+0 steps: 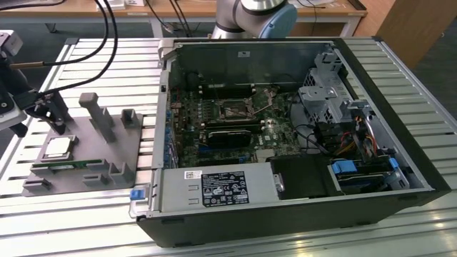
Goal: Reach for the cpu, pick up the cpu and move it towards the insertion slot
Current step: 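Pick up the cpu and move it towards the insertion slot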
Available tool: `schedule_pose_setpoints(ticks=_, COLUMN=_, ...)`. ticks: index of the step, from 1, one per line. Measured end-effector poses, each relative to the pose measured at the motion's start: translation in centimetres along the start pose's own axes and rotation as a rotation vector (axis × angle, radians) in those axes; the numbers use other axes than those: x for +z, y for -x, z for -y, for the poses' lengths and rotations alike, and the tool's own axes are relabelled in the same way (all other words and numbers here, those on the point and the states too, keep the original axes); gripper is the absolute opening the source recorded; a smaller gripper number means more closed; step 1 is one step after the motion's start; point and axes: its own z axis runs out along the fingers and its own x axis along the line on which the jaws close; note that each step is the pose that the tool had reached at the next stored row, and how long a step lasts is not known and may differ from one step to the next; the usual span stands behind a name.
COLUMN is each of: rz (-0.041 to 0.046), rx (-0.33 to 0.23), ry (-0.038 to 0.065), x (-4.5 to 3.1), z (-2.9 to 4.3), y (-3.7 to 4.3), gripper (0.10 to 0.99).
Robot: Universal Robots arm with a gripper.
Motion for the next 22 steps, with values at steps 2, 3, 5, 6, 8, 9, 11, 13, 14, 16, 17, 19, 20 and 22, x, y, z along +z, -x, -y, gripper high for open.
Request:
schedule_pose_setpoints(ticks=2, rz=0.0, rx=0.0, ry=0.0, x=0.25, z=0.01, y=0.0, gripper=0.753)
schedule_pose_setpoints(ticks=3, rz=-0.0001, rx=0.0, ry=0.0, x=0.35, z=0.02, y=0.0, gripper=0.753)
schedule_pose_setpoints(ticks=5, rz=0.0, rx=0.0, ry=0.0, x=0.54, z=0.03, y=-0.01, gripper=0.753)
schedule_pose_setpoints(ticks=6, rz=0.0001, rx=0.0, ry=0.0, x=0.63, z=0.03, y=0.0, gripper=0.753)
schedule_pose_setpoints(ticks=8, rz=0.0005, rx=0.0, ry=0.0, x=0.85, z=0.05, y=0.0, gripper=0.753)
schedule_pose_setpoints(ticks=9, rz=0.0012, rx=0.0, ry=0.0, x=0.97, z=0.05, y=0.0, gripper=0.753)
schedule_pose_setpoints(ticks=11, rz=0.0022, rx=0.0, ry=0.0, x=1.18, z=0.06, y=-0.01, gripper=0.753)
schedule_pose_setpoints(ticks=13, rz=0.0026, rx=0.0, ry=0.0, x=1.4, z=0.06, y=-0.02, gripper=0.753)
schedule_pose_setpoints(ticks=14, rz=0.0026, rx=0.0, ry=0.0, x=1.52, z=0.07, y=-0.02, gripper=0.753)
schedule_pose_setpoints(ticks=16, rz=0.0025, rx=0.0, ry=0.0, x=1.73, z=0.08, y=-0.02, gripper=0.753)
schedule_pose_setpoints(ticks=17, rz=0.0026, rx=0.0, ry=0.0, x=1.84, z=0.08, y=-0.02, gripper=0.753)
schedule_pose_setpoints(ticks=19, rz=0.0026, rx=0.0, ry=0.0, x=2.05, z=0.09, y=-0.02, gripper=0.753)
schedule_pose_setpoints(ticks=20, rz=0.0026, rx=0.0, ry=0.0, x=2.15, z=0.09, y=-0.02, gripper=0.753)
schedule_pose_setpoints(ticks=22, rz=0.0027, rx=0.0, ry=0.0, x=2.34, z=0.1, y=-0.02, gripper=0.753)
